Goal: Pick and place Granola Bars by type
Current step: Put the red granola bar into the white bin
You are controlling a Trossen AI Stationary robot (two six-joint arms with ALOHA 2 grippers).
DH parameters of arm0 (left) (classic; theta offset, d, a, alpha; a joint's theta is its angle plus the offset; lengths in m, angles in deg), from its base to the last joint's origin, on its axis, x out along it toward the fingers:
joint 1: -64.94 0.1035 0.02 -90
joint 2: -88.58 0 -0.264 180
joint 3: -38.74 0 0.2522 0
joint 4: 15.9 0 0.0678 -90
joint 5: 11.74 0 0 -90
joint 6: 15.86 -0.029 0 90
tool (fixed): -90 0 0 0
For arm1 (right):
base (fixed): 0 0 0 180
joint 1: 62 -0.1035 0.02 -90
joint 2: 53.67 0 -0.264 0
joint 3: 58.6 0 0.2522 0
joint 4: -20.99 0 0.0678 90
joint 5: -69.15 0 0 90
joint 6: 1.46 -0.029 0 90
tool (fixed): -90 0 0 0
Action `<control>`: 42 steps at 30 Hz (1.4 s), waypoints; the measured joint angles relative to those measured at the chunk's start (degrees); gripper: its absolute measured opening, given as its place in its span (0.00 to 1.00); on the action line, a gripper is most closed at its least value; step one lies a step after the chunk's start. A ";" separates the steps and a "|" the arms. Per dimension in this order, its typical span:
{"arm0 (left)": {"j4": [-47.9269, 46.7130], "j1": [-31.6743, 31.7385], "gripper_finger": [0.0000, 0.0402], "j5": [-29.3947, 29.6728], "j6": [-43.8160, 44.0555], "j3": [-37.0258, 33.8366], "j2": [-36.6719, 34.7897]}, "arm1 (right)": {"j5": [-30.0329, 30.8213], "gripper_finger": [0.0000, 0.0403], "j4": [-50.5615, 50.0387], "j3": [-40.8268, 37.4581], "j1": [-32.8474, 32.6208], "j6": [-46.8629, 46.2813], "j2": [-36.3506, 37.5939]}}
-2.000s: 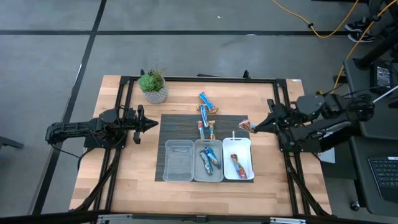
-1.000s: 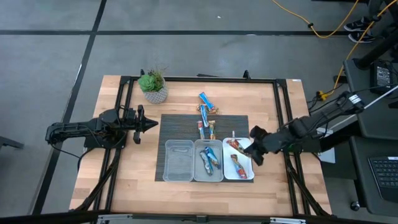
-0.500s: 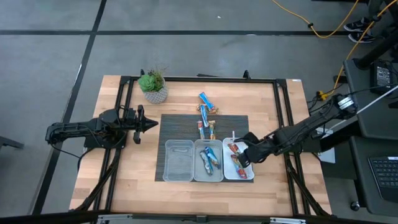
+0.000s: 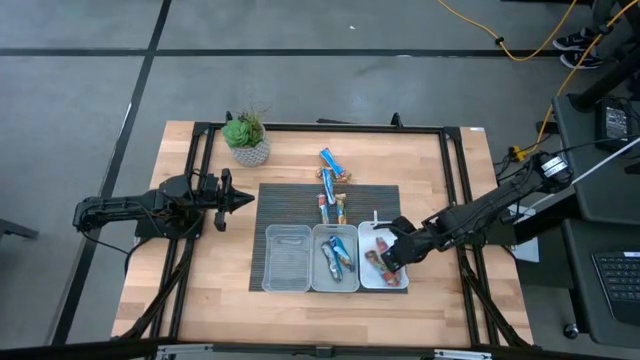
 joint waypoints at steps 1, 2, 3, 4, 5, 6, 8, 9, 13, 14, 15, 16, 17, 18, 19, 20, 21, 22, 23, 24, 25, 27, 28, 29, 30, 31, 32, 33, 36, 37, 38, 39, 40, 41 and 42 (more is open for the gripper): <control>0.00 0.00 0.02 0.00 0.01 -0.02 0.00 | 0.00 0.38 -0.52 0.35 0.27 0.66 0.09; 0.00 0.00 0.02 0.00 0.02 0.00 0.00 | -0.02 0.41 -0.58 0.90 0.71 2.35 0.15; 0.00 0.01 0.02 0.00 0.00 0.00 -0.01 | 0.01 0.44 -0.77 1.88 1.23 4.32 0.17; 0.01 -0.01 0.02 0.00 0.01 -0.02 0.00 | 0.08 0.46 -1.62 3.15 1.94 6.81 0.20; 0.00 0.01 0.02 0.00 0.00 -0.02 -0.02 | 0.34 0.48 -2.98 4.55 2.88 9.48 0.26; 0.00 0.01 0.02 0.00 0.00 0.00 0.00 | 0.52 0.49 -4.50 6.06 3.85 12.24 0.28; 0.00 0.01 0.02 0.00 0.02 -0.02 0.00 | 0.96 0.50 -7.43 9.28 6.41 18.34 0.28; 0.00 0.00 0.02 0.00 0.01 0.00 0.00 | 1.18 0.50 -9.11 11.14 8.01 21.61 0.28; 0.00 0.01 0.02 -0.02 0.01 -0.02 -0.01 | 1.69 0.50 -14.23 18.16 15.94 35.90 0.28; 0.00 0.01 0.02 0.00 0.02 -0.02 0.00 | 1.68 0.50 -15.01 19.76 18.22 39.61 0.28; 0.02 0.00 0.02 0.00 0.01 -0.02 0.00 | 1.75 0.50 -15.44 21.44 20.58 43.34 0.28; 0.02 0.01 0.02 0.00 0.02 -0.02 0.00 | 1.84 0.50 -15.63 23.10 22.94 47.02 0.28; 0.01 -0.01 0.02 0.00 0.02 -0.01 0.00 | 1.88 0.50 -15.63 24.58 25.21 50.83 0.28; 0.00 0.00 0.02 0.00 0.01 0.00 0.00 | 1.84 0.50 -15.62 25.97 27.43 54.43 0.28; 0.01 0.00 0.02 0.00 0.00 -0.01 -0.01 | 1.70 0.50 -15.65 27.37 29.54 58.05 0.28; 0.00 0.01 0.02 0.00 0.00 0.00 0.00 | 1.65 0.50 -15.61 28.66 31.59 61.43 0.28; 0.00 0.00 0.02 0.00 0.01 -0.02 -0.01 | 1.36 0.50 -15.41 29.80 33.61 64.37 0.28; 0.02 -0.01 0.02 0.00 0.02 -0.02 -0.01 | 0.90 0.50 -15.16 30.84 35.55 67.06 0.28; 0.00 0.01 0.02 0.00 0.02 0.00 0.00 | 0.20 0.50 -14.88 31.72 37.50 69.56 0.26; 0.02 0.01 0.02 0.00 0.00 -0.01 0.00 | -0.80 0.50 -14.54 32.54 39.45 71.55 0.06; 0.01 -0.01 0.02 0.00 0.01 -0.01 -0.02 | -1.81 0.50 -14.24 33.30 41.22 73.36 -0.20; 0.01 0.01 0.02 0.00 0.00 0.00 -0.01 | -4.84 0.50 -14.22 34.49 44.77 76.64 -1.23; 0.00 0.00 0.02 0.00 0.00 0.00 -0.01 | -6.47 0.50 -14.25 35.06 46.34 78.06 -2.00; 0.02 0.00 0.02 0.00 0.00 -0.01 0.00 | -8.16 0.50 -14.26 35.53 47.75 79.33 -3.01; 0.00 0.01 0.02 0.00 0.00 -0.01 0.00 | -9.75 0.50 -14.30 35.97 49.06 80.57 -4.17; 0.00 0.00 0.02 0.00 0.00 -0.02 0.00 | -11.25 0.50 -14.30 36.44 50.21 81.88 -5.49; 0.00 -0.01 0.02 0.00 0.00 -0.02 -0.01 | -12.36 0.50 -14.29 36.90 51.24 83.24 -6.93; 0.02 -0.01 0.02 0.00 0.00 0.00 0.00 | -13.01 0.50 -14.24 37.33 52.09 84.63 -8.51; 0.00 0.00 0.02 0.00 0.02 0.00 -0.02 | -13.42 0.50 -13.88 38.33 54.11 89.22 -13.79; 0.01 0.00 0.02 0.00 0.00 -0.02 -0.01 | -13.47 0.50 -13.77 38.74 54.62 90.87 -15.64; 0.01 -0.01 0.02 0.00 0.02 -0.01 0.00 | -13.51 0.50 -13.51 39.14 55.12 92.17 -17.43; 0.02 0.01 0.02 0.00 0.02 -0.02 -0.01 | -13.49 0.50 -13.22 39.63 55.64 93.25 -19.29; 0.00 0.00 0.02 0.00 0.00 0.00 -0.01 | -13.50 0.50 -12.44 40.05 56.05 94.25 -21.16; 0.00 0.01 0.02 0.00 0.00 0.00 -0.01 | -13.51 0.51 -11.68 40.46 56.42 95.24 -22.89; 0.00 0.01 0.02 0.00 0.00 0.00 0.00 | -13.51 0.52 -11.04 40.80 56.72 96.34 -24.53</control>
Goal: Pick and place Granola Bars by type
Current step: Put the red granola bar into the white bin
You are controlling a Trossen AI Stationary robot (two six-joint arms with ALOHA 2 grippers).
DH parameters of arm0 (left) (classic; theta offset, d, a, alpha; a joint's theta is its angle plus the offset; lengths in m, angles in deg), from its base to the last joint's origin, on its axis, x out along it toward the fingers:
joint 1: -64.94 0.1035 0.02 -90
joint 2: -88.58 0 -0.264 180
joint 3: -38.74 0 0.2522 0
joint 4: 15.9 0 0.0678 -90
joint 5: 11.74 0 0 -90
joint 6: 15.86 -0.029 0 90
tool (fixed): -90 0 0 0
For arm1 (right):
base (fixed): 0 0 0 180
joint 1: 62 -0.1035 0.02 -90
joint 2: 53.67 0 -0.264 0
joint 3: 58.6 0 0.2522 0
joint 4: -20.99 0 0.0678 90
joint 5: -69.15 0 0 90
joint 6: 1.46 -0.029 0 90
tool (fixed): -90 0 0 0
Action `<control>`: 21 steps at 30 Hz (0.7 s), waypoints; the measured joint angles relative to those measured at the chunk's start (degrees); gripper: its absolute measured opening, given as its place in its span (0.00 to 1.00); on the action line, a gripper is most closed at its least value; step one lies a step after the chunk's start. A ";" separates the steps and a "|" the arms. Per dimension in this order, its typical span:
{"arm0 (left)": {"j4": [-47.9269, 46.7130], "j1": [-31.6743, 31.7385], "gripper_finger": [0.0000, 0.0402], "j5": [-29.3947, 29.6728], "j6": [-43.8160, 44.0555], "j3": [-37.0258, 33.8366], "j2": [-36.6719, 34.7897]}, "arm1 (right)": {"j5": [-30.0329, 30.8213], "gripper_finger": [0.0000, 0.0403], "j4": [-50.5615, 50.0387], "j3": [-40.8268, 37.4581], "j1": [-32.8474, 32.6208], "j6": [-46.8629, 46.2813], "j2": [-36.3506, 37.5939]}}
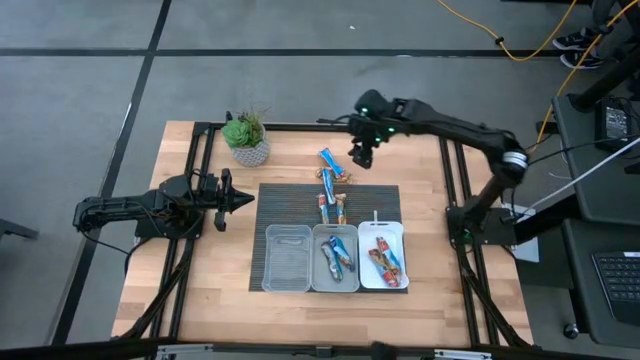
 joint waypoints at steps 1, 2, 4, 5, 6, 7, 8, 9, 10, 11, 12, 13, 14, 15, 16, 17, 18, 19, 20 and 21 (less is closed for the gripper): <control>0.00 -0.02 0.02 0.00 0.02 0.00 0.00 | 0.00 0.54 0.61 0.39 0.31 1.11 -1.67; 0.02 0.00 0.02 0.00 0.00 -0.02 -0.02 | 0.00 0.56 1.37 0.92 0.56 1.88 -3.24; 0.01 -0.01 0.02 0.00 0.01 -0.01 -0.02 | 0.00 0.62 3.03 2.23 1.14 2.68 -6.34; 0.02 0.00 0.02 0.00 0.00 0.00 -0.02 | 0.00 0.65 3.22 3.15 1.42 2.68 -7.91; 0.01 0.00 0.02 0.00 0.01 -0.02 0.00 | 0.00 0.68 3.25 4.18 1.67 2.64 -9.42; 0.00 0.00 0.02 0.00 0.01 0.00 0.00 | 0.00 0.72 3.24 5.27 1.85 2.64 -10.97; 0.01 0.00 0.02 0.00 0.01 -0.01 -0.01 | 0.00 0.75 3.23 6.42 1.96 2.62 -12.41; 0.02 -0.01 0.02 0.00 0.00 -0.01 -0.01 | 0.00 0.78 3.19 7.63 2.07 2.54 -13.83; 0.01 -0.01 0.02 0.00 0.00 -0.01 -0.02 | 0.00 0.80 3.15 8.90 2.09 2.05 -15.19; 0.01 0.00 0.02 0.00 0.00 -0.02 0.00 | 0.00 0.82 3.22 10.13 2.11 1.13 -16.53; 0.02 0.00 0.02 0.00 0.01 -0.02 0.00 | 0.02 0.84 3.26 11.31 2.11 0.37 -17.72; 0.01 0.00 0.02 0.00 0.01 -0.02 -0.01 | 0.09 0.85 3.18 12.40 2.10 -0.55 -18.89; 0.00 0.00 0.02 0.00 0.00 -0.02 0.00 | 0.28 0.86 3.25 13.62 1.97 -1.20 -20.16; 0.01 -0.01 0.02 0.00 0.02 -0.01 -0.01 | 0.69 0.86 3.26 14.72 1.78 -2.24 -21.31; 0.02 0.00 0.02 0.00 0.00 0.00 0.00 | 1.38 0.86 3.14 15.67 1.66 -3.34 -22.35; 0.02 -0.02 0.02 0.00 0.00 -0.02 0.00 | 2.03 0.86 3.05 16.62 1.51 -4.10 -23.41; 0.00 -0.01 0.02 0.00 0.01 -0.02 -0.01 | 2.77 0.86 3.16 17.55 1.34 -5.18 -24.46; 0.02 -0.02 0.02 0.00 0.00 -0.02 0.00 | 3.12 0.86 3.11 18.23 1.24 -6.22 -25.34; 0.02 0.00 0.02 0.00 0.02 0.00 -0.02 | 3.46 0.85 3.00 18.69 1.13 -6.84 -26.12; 0.00 -0.01 0.02 0.00 0.02 -0.01 0.00 | 3.60 0.85 3.01 18.91 1.03 -7.89 -26.85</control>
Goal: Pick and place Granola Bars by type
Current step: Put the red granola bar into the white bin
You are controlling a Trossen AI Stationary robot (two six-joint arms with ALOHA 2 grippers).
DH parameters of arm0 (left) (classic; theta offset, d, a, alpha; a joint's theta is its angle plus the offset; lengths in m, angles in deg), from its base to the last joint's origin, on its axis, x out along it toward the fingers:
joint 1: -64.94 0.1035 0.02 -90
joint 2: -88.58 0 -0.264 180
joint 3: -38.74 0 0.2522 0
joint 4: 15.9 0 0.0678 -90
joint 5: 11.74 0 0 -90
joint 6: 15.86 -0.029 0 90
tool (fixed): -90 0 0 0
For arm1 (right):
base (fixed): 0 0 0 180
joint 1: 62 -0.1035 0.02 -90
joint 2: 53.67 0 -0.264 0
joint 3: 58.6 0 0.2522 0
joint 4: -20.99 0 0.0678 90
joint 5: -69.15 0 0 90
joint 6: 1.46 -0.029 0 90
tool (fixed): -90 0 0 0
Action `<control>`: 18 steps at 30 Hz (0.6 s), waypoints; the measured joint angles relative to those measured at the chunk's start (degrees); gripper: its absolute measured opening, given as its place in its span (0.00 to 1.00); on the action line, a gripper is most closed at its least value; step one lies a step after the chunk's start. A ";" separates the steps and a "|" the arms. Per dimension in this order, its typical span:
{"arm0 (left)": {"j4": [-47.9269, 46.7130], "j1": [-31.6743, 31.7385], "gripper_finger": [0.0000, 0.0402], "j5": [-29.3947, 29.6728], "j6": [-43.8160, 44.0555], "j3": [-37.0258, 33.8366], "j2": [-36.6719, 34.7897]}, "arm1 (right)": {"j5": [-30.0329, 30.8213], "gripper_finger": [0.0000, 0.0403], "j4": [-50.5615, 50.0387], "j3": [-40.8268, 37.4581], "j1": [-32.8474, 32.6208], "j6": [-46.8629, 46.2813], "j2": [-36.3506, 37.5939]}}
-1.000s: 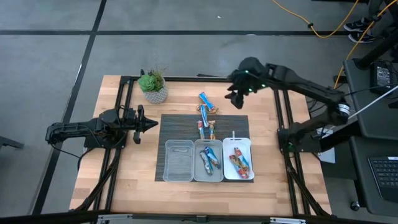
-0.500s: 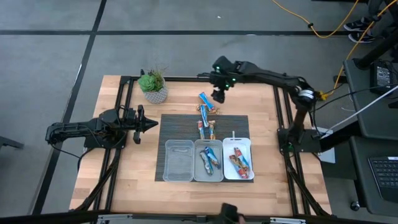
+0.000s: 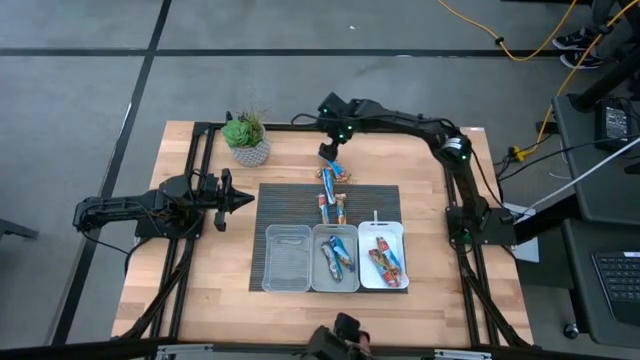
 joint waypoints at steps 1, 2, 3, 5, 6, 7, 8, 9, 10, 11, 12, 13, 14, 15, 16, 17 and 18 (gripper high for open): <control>0.02 -0.01 0.02 0.00 -0.01 0.00 -0.01 | 0.31 0.84 -0.01 0.06 -0.15 -0.44 -0.62; 0.00 0.01 0.02 0.00 0.00 0.01 -0.02 | 1.05 0.84 -0.13 0.07 -0.28 -1.07 -1.23; 0.01 -0.01 0.02 0.00 -0.01 0.01 -0.01 | 2.21 0.83 -0.46 0.07 -0.45 -1.41 -1.77; 0.02 -0.01 0.02 0.00 -0.01 0.00 0.00 | 5.29 0.83 -1.22 0.07 -0.71 -1.43 -2.68; 0.01 0.00 0.02 -0.01 -0.01 -0.01 -0.01 | 6.49 0.82 -1.39 0.07 -0.80 -1.36 -3.06; 0.00 -0.01 0.02 0.00 -0.02 -0.01 -0.01 | 7.35 0.82 -1.49 0.07 -0.80 -1.36 -3.34; 0.01 0.00 0.02 0.00 -0.02 0.00 0.00 | 7.85 0.82 -1.80 0.07 -0.80 -1.34 -3.62; 0.01 0.00 0.02 0.00 0.00 -0.01 0.00 | 8.05 0.81 -1.88 0.07 -0.80 -1.34 -3.92; 0.01 0.01 0.02 0.00 -0.02 0.01 -0.02 | 8.03 0.81 -1.78 0.07 -0.80 -1.41 -4.15; 0.02 -0.01 0.02 0.00 -0.02 -0.01 0.00 | 8.03 0.81 -1.83 0.07 -0.80 -1.61 -4.33; 0.00 -0.01 0.02 0.00 -0.02 -0.01 0.00 | 8.01 0.81 -1.81 0.07 -0.78 -1.67 -4.47; 0.02 0.01 0.02 0.00 -0.01 0.00 -0.01 | 8.00 0.81 -1.82 0.07 -0.80 -1.69 -4.49; 0.00 0.01 0.02 0.00 -0.02 -0.01 -0.02 | 7.94 0.81 -1.79 0.07 -0.85 -1.69 -4.49; 0.00 0.01 0.02 0.00 -0.02 -0.01 0.00 | 7.69 0.81 -1.75 0.07 -0.91 -1.72 -4.49; 0.02 0.00 0.02 0.00 -0.02 -0.01 -0.01 | 7.19 0.81 -1.75 0.07 -0.91 -1.80 -4.49; 0.00 -0.01 0.02 0.00 -0.01 0.00 -0.01 | 6.44 0.81 -1.78 0.07 -0.93 -1.94 -4.49; 0.02 -0.01 0.02 0.00 -0.02 0.01 0.00 | 5.66 0.81 -1.78 0.07 -0.93 -2.44 -4.49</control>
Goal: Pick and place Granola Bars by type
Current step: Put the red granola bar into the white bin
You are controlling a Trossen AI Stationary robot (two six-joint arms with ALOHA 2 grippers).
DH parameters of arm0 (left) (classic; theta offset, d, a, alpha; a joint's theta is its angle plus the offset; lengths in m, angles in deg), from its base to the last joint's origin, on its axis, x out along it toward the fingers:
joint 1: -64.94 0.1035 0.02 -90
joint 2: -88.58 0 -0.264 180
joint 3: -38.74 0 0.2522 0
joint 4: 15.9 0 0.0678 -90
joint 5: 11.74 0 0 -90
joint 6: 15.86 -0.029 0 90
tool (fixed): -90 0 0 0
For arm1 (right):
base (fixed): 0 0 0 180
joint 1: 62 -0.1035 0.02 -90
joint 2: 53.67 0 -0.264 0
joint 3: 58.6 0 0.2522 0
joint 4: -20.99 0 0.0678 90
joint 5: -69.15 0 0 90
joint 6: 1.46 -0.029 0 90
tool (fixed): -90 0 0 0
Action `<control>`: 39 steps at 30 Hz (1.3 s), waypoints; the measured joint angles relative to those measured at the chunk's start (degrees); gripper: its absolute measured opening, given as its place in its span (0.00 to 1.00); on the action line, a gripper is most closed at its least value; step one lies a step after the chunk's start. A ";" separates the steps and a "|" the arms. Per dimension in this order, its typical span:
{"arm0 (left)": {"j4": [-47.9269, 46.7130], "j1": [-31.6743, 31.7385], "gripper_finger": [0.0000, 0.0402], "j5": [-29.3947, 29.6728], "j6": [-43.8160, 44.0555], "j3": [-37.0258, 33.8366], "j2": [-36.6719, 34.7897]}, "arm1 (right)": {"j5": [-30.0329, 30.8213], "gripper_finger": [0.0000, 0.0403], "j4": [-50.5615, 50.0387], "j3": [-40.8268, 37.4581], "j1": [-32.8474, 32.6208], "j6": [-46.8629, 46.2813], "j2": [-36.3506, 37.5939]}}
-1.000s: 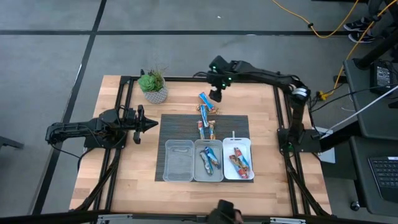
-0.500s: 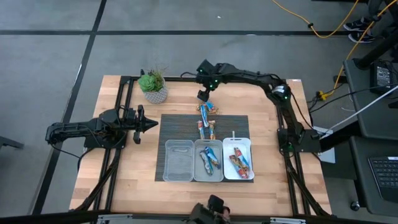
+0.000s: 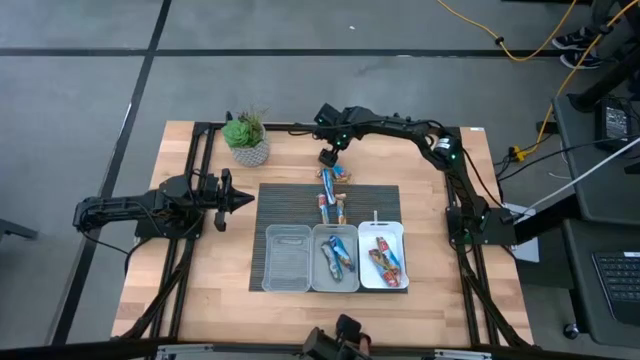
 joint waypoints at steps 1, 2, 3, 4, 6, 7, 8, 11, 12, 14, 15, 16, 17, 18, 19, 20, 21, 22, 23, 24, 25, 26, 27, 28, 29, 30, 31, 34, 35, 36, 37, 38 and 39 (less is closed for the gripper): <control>0.00 0.01 0.02 0.00 0.02 -0.02 0.00 | -1.20 0.81 -0.01 0.00 0.00 -0.55 0.00; -0.01 0.01 0.02 0.00 0.01 -0.02 -0.01 | -2.42 0.81 -0.05 0.00 0.00 -0.71 0.00; -0.01 0.00 0.02 0.00 0.00 0.00 -0.01 | -3.31 0.81 -0.19 0.00 -0.01 -0.75 0.00; -0.01 -0.01 0.02 0.00 0.00 -0.02 0.00 | -3.81 0.81 -0.42 0.00 -0.01 -0.78 0.00; -0.02 0.01 0.02 0.00 0.01 -0.01 0.00 | -3.92 0.81 -0.46 0.00 -0.13 -0.85 0.00; -0.01 0.02 0.02 0.00 0.01 0.00 0.00 | -3.88 0.81 -0.46 0.00 -0.13 -0.85 0.00; -0.02 0.00 0.02 0.00 0.02 -0.02 -0.01 | -3.74 0.81 -0.46 0.00 -0.13 -0.85 0.00; -0.01 0.01 0.02 0.00 0.02 -0.02 -0.01 | -3.34 0.81 0.27 -0.53 -0.13 -0.87 0.02; -0.02 0.02 0.02 0.00 0.00 -0.02 0.00 | -3.27 0.81 0.27 -0.81 -0.13 -1.05 0.02; 0.00 0.01 0.02 0.00 0.01 0.00 -0.01 | -3.26 0.81 0.22 -1.55 -0.13 -1.95 0.02; -0.01 0.02 0.02 0.00 0.02 -0.02 0.00 | -3.25 0.81 0.17 -1.74 -0.13 -2.21 0.02; -0.02 0.00 0.02 0.00 0.00 0.01 0.00 | -3.25 0.81 0.19 -1.96 -0.13 -2.29 0.02; 0.00 0.00 0.02 0.00 0.00 0.00 -0.01 | -3.25 0.81 0.41 -2.32 -0.13 -2.27 0.02; -0.02 0.01 0.02 0.00 0.01 -0.02 -0.01 | -3.23 0.81 0.49 -2.62 -0.13 -2.25 0.02; -0.01 0.01 0.02 0.00 0.00 0.00 0.00 | -3.22 0.81 0.49 -2.87 -0.13 -2.26 0.00; 0.00 0.02 0.02 0.00 0.00 0.01 -0.02 | -3.22 0.81 0.69 -3.23 -0.13 -2.28 0.00; 0.00 0.02 0.02 0.00 0.00 -0.01 -0.02 | -3.22 0.81 1.44 -3.63 -0.13 -2.32 0.02; -0.01 0.01 0.02 0.00 0.02 -0.01 -0.01 | -3.22 0.81 2.13 -4.05 -0.13 -2.33 0.02; 0.00 0.01 0.02 0.02 0.01 -0.02 -0.01 | -3.22 0.81 2.12 -4.48 -0.13 -2.34 0.02; -0.01 0.00 0.02 0.00 0.00 -0.02 -0.01 | -3.22 0.80 1.97 -4.86 -0.13 -2.35 0.02; -0.01 0.01 0.02 0.00 0.00 -0.02 -0.01 | -3.22 0.79 2.12 -5.25 -0.13 -2.36 0.02; -0.02 0.01 0.02 0.00 0.01 -0.01 -0.02 | -3.22 0.77 2.18 -5.50 -0.13 -2.36 0.02; -0.01 0.00 0.02 0.00 0.00 0.00 -0.02 | -3.22 0.75 2.06 -5.63 -0.13 -2.36 0.02; 0.00 0.00 0.02 0.02 0.00 -0.01 0.00 | -3.22 0.72 1.97 -5.64 -0.13 -2.30 0.02; -0.02 -0.01 0.02 0.02 0.01 0.00 -0.01 | -3.22 0.69 2.02 -5.64 -0.13 -2.26 0.02; 0.00 -0.01 0.02 0.02 0.02 -0.02 -0.01 | -3.22 0.66 2.14 -5.64 -0.13 -2.25 0.02; 0.00 0.01 0.02 0.02 0.00 -0.01 -0.01 | -3.22 0.62 2.33 -5.64 -0.13 -2.25 0.02; 0.00 -0.01 0.02 0.02 0.00 -0.02 0.00 | -3.23 0.50 2.45 -5.64 -0.13 -2.13 0.02; -0.01 0.01 0.02 0.02 0.01 -0.01 -0.01 | -3.28 0.45 2.40 -5.64 -0.13 -2.07 0.02; 0.00 0.00 0.02 0.02 0.02 0.00 0.00 | -3.50 0.41 2.34 -5.64 -0.13 -1.95 0.02; -0.02 -0.01 0.02 0.02 0.00 0.00 -0.02 | -3.63 0.37 2.34 -5.64 -0.13 -1.92 0.02; -0.02 0.01 0.02 0.02 0.00 -0.01 -0.02 | -3.68 0.33 2.30 -5.64 -0.14 -1.89 0.02; -0.01 0.02 0.02 0.02 0.01 0.00 -0.01 | -4.17 0.28 2.14 -5.64 -0.14 -1.85 0.02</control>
